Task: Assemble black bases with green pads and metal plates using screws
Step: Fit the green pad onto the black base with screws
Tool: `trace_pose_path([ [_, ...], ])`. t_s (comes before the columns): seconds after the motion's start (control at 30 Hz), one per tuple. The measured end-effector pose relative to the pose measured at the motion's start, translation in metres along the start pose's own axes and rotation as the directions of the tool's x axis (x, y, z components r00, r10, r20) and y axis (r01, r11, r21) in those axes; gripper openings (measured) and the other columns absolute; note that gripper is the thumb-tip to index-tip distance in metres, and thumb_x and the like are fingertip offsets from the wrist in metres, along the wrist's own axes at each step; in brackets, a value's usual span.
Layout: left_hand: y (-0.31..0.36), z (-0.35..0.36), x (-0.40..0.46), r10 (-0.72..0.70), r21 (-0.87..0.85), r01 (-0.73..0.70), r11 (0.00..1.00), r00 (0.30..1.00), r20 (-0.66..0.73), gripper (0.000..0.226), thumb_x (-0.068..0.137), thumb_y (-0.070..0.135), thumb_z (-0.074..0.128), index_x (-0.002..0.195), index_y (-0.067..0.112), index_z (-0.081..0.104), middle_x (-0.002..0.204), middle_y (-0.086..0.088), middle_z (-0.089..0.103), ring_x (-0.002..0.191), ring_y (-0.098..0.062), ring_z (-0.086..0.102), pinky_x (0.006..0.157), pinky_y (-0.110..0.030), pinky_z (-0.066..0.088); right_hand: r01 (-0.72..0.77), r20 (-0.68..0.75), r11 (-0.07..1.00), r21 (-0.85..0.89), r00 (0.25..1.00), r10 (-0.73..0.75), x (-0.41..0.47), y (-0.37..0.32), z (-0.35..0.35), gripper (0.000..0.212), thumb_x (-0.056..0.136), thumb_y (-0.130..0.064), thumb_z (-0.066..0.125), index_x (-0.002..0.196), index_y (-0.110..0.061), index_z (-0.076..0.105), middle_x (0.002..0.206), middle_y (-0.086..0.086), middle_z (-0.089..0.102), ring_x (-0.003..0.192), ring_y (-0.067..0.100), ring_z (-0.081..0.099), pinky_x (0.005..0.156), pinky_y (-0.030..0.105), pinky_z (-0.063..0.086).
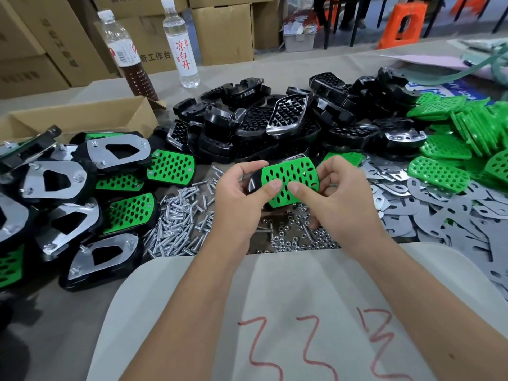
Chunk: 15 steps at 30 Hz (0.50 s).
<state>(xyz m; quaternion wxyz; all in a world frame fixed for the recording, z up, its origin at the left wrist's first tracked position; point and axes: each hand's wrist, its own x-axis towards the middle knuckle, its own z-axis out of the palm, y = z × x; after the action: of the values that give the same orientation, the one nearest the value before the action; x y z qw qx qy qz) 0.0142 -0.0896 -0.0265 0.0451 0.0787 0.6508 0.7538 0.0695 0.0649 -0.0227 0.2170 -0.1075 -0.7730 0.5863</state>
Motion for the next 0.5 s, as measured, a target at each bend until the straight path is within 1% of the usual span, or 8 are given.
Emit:
trace_pose_path([
  [0.07,0.000,0.000,0.001,-0.014,0.003,0.014,1.000,1.000,0.024,0.032,0.086,0.000,0.081,0.111,0.019,0.071,0.106,-0.010,0.078,0.100,-0.031,0.077,0.078,-0.050,0.066,-0.015,0.000,1.000,0.011,1.000,0.015,0.002,0.001,-0.002,0.035,0.084,-0.026,0.087,0.087,-0.010,0.056,0.079,0.020,0.067,0.043,0.025,0.059,0.038,0.032,0.048],
  [0.13,-0.001,0.001,0.001,-0.019,-0.002,0.019,1.000,0.998,0.053,0.027,0.087,0.004,0.081,0.108,0.019,0.073,0.102,-0.008,0.079,0.095,-0.030,0.078,0.073,-0.046,0.066,-0.040,0.000,0.996,0.077,0.999,0.040,0.004,0.001,-0.005,0.032,0.084,-0.021,0.087,0.089,-0.009,0.058,0.076,0.019,0.064,0.040,0.025,0.057,0.039,0.032,0.047],
  [0.17,-0.001,0.001,0.001,-0.025,-0.019,0.027,0.999,0.997,0.071,0.021,0.089,0.008,0.080,0.106,0.018,0.074,0.100,-0.008,0.080,0.094,-0.029,0.078,0.072,-0.046,0.066,-0.038,0.001,0.996,0.084,0.999,0.038,0.005,0.001,-0.006,0.029,0.085,-0.019,0.086,0.091,-0.009,0.060,0.074,0.019,0.062,0.040,0.025,0.056,0.039,0.031,0.047],
  [0.23,-0.003,0.001,0.002,-0.052,-0.057,0.058,0.997,0.994,0.094,0.013,0.095,0.013,0.070,0.106,0.015,0.076,0.102,-0.009,0.079,0.096,-0.030,0.078,0.075,-0.053,0.065,-0.003,0.013,0.999,0.046,1.000,0.003,0.006,0.001,-0.008,0.022,0.087,-0.017,0.084,0.094,-0.015,0.063,0.073,0.017,0.061,0.040,0.024,0.057,0.039,0.030,0.047],
  [0.3,-0.004,0.001,0.002,-0.069,-0.056,0.073,0.996,0.994,0.079,0.018,0.102,0.010,0.060,0.108,0.014,0.077,0.106,-0.011,0.078,0.099,-0.032,0.077,0.077,-0.058,0.064,0.040,0.036,0.999,-0.002,0.999,-0.040,0.006,-0.001,-0.010,0.020,0.088,-0.017,0.083,0.095,-0.024,0.066,0.068,0.008,0.060,0.040,0.025,0.059,0.038,0.033,0.049],
  [0.37,-0.003,0.002,0.002,-0.062,-0.023,0.063,0.998,0.997,0.048,0.023,0.106,0.011,0.055,0.109,0.015,0.078,0.107,-0.010,0.078,0.098,-0.031,0.077,0.075,-0.055,0.065,0.055,0.063,0.998,-0.032,0.997,-0.053,0.006,-0.001,-0.012,0.022,0.088,-0.017,0.083,0.093,-0.031,0.067,0.065,0.000,0.061,0.040,0.024,0.061,0.038,0.032,0.050],
  [0.43,-0.003,0.004,0.002,-0.048,0.008,0.048,0.999,0.998,0.037,0.025,0.108,0.015,0.053,0.109,0.015,0.079,0.107,-0.009,0.079,0.097,-0.029,0.078,0.072,-0.050,0.065,0.036,0.080,0.999,-0.020,0.996,-0.034,0.007,0.000,-0.012,0.020,0.088,-0.016,0.082,0.094,-0.030,0.070,0.065,-0.005,0.064,0.041,0.022,0.061,0.038,0.029,0.048],
  [0.5,-0.001,0.005,0.001,-0.040,0.009,0.040,0.999,0.999,0.035,0.026,0.109,0.015,0.052,0.109,0.015,0.078,0.105,-0.008,0.079,0.095,-0.029,0.078,0.069,-0.047,0.065,-0.013,0.048,0.999,0.031,0.999,0.012,0.008,0.003,-0.011,0.018,0.087,-0.017,0.083,0.095,-0.023,0.068,0.067,0.000,0.065,0.044,0.026,0.062,0.039,0.030,0.048],
])
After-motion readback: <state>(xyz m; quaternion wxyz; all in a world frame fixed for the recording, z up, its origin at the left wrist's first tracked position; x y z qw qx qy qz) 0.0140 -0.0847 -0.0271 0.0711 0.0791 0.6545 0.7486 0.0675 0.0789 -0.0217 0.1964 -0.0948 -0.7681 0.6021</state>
